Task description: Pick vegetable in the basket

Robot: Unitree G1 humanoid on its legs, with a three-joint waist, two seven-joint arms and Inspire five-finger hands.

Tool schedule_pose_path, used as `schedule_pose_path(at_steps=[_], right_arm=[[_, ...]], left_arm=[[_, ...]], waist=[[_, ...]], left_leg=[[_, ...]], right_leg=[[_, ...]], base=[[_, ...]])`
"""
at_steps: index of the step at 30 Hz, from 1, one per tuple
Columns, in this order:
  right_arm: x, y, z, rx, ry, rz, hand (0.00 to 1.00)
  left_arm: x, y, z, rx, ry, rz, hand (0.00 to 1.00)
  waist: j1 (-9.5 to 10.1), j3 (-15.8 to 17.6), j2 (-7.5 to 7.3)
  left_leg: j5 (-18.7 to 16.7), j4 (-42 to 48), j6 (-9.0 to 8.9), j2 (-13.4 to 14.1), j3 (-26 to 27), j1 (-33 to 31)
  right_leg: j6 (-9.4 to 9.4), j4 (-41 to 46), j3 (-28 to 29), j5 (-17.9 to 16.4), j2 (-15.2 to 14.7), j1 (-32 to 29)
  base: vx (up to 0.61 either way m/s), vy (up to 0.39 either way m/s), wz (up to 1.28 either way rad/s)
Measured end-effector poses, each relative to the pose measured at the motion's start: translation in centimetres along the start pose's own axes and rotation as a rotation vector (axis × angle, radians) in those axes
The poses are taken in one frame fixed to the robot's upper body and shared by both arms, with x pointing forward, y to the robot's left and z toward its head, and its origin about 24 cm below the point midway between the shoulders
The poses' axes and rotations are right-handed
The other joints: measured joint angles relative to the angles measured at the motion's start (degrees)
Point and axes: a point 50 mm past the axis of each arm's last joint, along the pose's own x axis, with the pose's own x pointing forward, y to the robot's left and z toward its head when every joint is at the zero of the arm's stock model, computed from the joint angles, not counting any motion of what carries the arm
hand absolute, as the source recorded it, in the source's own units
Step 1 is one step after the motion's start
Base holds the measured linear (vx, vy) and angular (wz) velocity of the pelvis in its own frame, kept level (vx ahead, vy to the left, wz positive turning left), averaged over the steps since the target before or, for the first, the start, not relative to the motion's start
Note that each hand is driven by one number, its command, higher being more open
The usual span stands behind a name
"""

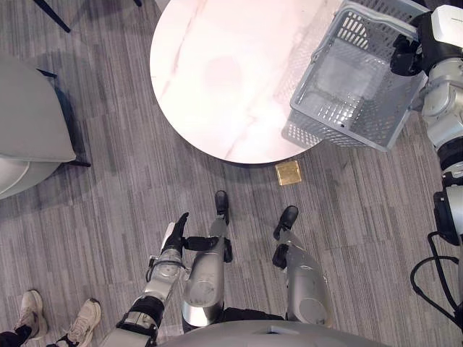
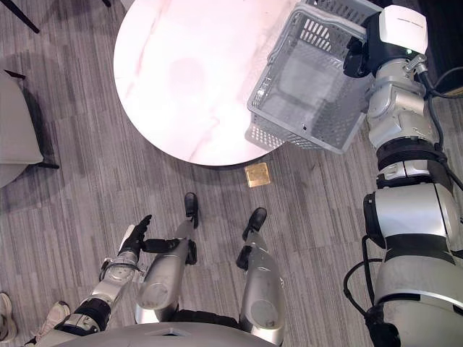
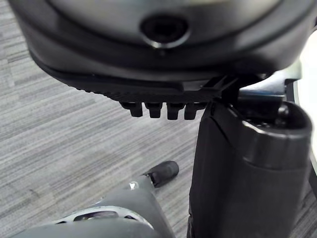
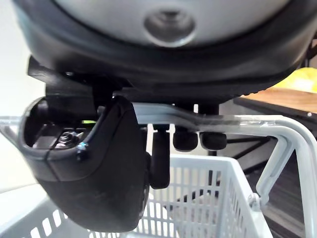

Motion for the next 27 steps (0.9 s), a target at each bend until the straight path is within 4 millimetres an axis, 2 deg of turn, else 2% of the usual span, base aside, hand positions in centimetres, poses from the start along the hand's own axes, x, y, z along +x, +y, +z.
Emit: schedule_pose_path(at_steps=[7,9,14,19,22,27], right_arm=[[-0.5,-0.9,3.8,0.011,-0.181,-0.053,0.00],[-0.7,-0.7,4.1,0.003,-0.203,-0.037,0.00],[-2.6,1.4,5.2,0.017,-0.303,0.035,0.00],[-4.4,2.7,6.3,0.048,-0.402,0.084,0.00],[-6.3,4.6,6.2,0.066,-0.445,0.170,0.00],[-9.7,7.4,5.9,0.153,-0.482,0.298,0.00]], left_arm=[[0.1,-0.1,-0.3,0.003,0.023,-0.003,1.00],[0.1,-0.1,-0.6,0.001,0.035,-0.003,1.00],[-0.1,0.9,-2.0,-0.011,0.097,0.018,1.00],[-0.3,1.3,-3.2,0.008,0.153,0.021,1.00],[-0.5,1.8,-3.9,0.019,0.185,0.017,1.00],[-0.9,2.1,-4.8,0.032,0.210,0.013,1.00]], waist=[[-1.35,-0.1,-0.32],[-1.36,-0.1,-0.49],[-1.78,-1.7,-3.59],[-2.95,-3.6,-5.37],[-3.11,-4.9,-7.00],[-3.71,-7.6,-8.56]], left_leg=[[-0.1,-0.1,-0.07,0.2,0.6,2.6],[-0.3,-0.1,-0.18,0.6,1.1,3.9],[-0.9,-0.1,-0.78,1.2,2.0,6.2],[-1.7,-0.1,-1.00,1.2,3.0,7.8],[-2.2,-0.1,-1.35,1.4,3.3,9.5],[-2.5,-0.1,-1.79,1.4,3.4,9.8]], right_leg=[[0.18,-1.0,0.5,0.3,0.4,2.8],[0.22,-1.3,0.8,0.3,0.5,3.9],[0.64,-3.4,1.7,0.6,1.4,6.5],[0.52,-4.8,2.4,1.0,1.6,8.2],[0.51,-5.4,2.6,1.2,2.0,10.0],[0.55,-6.0,2.7,1.2,2.1,10.5]], base=[[0.01,-0.002,-0.02],[0.01,-0.022,-0.09],[0.01,-0.030,-0.11],[0.04,-0.033,-0.09],[0.06,-0.019,-0.04],[0.03,0.002,-0.01]])
